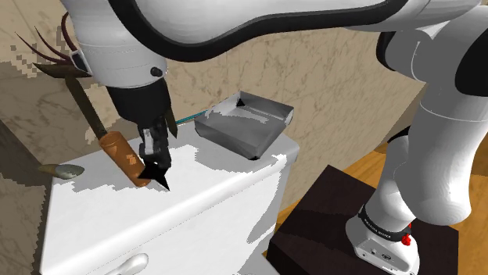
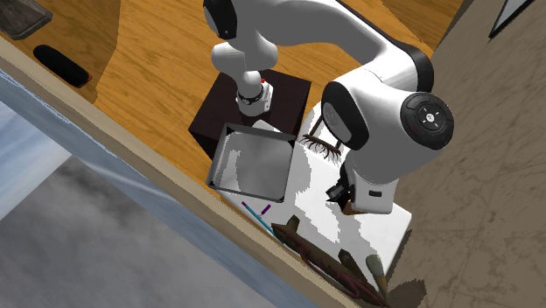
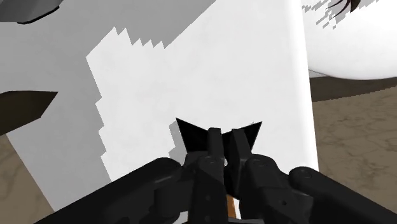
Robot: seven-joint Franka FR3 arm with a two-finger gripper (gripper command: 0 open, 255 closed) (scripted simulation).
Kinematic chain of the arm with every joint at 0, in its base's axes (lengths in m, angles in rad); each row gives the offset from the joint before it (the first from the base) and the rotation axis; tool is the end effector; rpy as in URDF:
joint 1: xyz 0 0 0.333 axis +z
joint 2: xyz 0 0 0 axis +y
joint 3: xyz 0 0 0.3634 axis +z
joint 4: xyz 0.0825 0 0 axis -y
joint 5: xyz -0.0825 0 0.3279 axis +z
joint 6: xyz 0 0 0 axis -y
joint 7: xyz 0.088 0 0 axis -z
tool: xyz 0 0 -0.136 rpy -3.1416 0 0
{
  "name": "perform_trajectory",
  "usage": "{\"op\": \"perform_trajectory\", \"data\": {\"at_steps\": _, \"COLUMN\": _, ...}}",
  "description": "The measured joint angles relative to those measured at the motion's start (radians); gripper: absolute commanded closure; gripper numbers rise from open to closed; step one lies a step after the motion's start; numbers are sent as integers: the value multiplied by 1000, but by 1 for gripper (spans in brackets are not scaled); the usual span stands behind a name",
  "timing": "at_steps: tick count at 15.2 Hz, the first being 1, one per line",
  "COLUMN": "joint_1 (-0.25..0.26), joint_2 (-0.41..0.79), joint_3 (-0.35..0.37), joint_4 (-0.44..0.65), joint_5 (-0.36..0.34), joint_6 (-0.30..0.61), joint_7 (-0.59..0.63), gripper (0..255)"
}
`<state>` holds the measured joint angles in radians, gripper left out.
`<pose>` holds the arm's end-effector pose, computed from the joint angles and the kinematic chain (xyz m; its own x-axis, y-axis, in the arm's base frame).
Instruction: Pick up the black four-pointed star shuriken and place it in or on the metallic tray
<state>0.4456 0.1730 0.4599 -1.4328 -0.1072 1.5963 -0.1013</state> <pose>0.3743 0.4129 0.6196 0.5378 0.8430 0.0051 0.8425 -0.5377 0.0314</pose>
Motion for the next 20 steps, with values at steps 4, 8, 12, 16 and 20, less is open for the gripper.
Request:
{"op": "perform_trajectory", "data": {"at_steps": 4, "joint_1": 5, "joint_2": 11, "joint_3": 2, "joint_4": 40, "joint_5": -5, "joint_6": -31, "joint_7": 2, "gripper": 0}}
{"op": "perform_trajectory", "data": {"at_steps": 8, "joint_1": -8, "joint_2": -27, "joint_3": -3, "joint_4": -35, "joint_5": 28, "joint_6": 113, "joint_7": 50, "gripper": 0}}
{"op": "perform_trajectory", "data": {"at_steps": 12, "joint_1": -10, "joint_2": -28, "joint_3": -5, "joint_4": -93, "joint_5": 30, "joint_6": 180, "joint_7": 57, "gripper": 0}}
{"op": "perform_trajectory", "data": {"at_steps": 16, "joint_1": -12, "joint_2": -30, "joint_3": -6, "joint_4": -124, "joint_5": 31, "joint_6": 211, "joint_7": 56, "gripper": 0}}
{"op": "perform_trajectory", "data": {"at_steps": 20, "joint_1": -12, "joint_2": -30, "joint_3": -6, "joint_4": -127, "joint_5": 31, "joint_6": 214, "joint_7": 57, "gripper": 0}}
